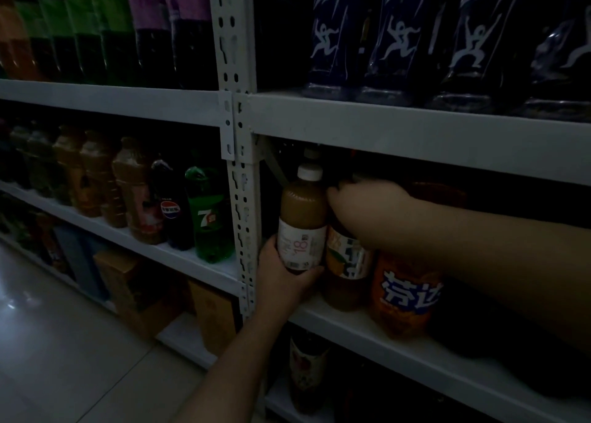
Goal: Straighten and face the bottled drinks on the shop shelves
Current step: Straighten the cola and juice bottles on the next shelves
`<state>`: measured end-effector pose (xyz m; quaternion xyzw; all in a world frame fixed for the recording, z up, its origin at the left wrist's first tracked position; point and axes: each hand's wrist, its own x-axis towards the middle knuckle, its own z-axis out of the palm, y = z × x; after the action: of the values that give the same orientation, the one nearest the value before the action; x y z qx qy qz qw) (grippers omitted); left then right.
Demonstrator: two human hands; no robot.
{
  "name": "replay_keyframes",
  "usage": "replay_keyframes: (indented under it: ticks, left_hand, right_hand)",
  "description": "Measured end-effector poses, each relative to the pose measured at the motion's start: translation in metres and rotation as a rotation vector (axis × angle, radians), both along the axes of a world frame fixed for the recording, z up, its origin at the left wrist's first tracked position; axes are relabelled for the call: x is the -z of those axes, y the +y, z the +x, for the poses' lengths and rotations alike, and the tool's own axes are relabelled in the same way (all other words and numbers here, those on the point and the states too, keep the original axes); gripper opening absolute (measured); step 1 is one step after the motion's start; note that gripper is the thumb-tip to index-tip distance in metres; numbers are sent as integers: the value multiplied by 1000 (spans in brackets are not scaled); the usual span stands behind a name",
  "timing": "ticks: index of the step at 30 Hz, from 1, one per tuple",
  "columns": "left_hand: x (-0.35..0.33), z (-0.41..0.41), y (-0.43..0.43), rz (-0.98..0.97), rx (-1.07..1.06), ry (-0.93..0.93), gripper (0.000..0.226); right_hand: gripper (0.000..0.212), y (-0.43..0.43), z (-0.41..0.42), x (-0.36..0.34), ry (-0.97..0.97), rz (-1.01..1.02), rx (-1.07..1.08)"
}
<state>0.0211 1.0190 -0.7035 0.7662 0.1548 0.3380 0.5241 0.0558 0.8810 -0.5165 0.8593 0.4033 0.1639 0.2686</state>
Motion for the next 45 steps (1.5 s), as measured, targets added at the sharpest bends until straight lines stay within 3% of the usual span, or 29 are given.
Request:
replay_keyframes:
  ticks: [4,6,7,10,12,17,22,24,26,28,31,35,39,42,45]
  left_hand:
    - [-5,-9,29,-31,253,110,63]
    - [-8,-15,29,46,290,137,58]
    - [-6,-17,25,111,236,132,62]
    - [3,-18,-1,213,-90,154,107]
    - [5,-13,-8,218,-120,187,120]
    - [1,-4,19,92,132,136,83]
    - [-7,-7,36,51,417,150,87]
    - [-3,-6,22,78,335,96,93]
    - [1,-5,5,98,123,104,108]
    - [6,-4,-2,107,7,79,100]
    - [6,-4,6,76,78,21,71]
    - [8,-8,23,13,230,92,73]
    - [7,-10,35,2,339,135,73]
    - [9,-12,26,31,299,121,84]
    - [12,-12,8,64,93,90,100]
  right_hand:
    - [38,2,0,-2,-4,-22,-13]
    - [41,1,2,0,7,-18,-14]
    - [43,0,3,2,-15,-15,-26]
    - [46,-5,6,17,-153,-22,-54]
    - [45,-4,7,21,-170,-28,-34]
    - [48,-2,5,5,-9,46,-22]
    - [63,1,0,-12,116,-18,66]
    - [61,1,-1,-14,149,2,81]
    - [63,0,-1,-13,164,30,79]
    - [64,-1,-1,-11,180,63,73]
    - [58,-3,-1,-9,176,86,40]
    - [53,-6,2,-14,219,114,-13]
    - [32,-4,5,-16,251,165,-42]
    - [58,-1,0,-11,251,155,20]
    - [75,2,-3,-6,286,143,65]
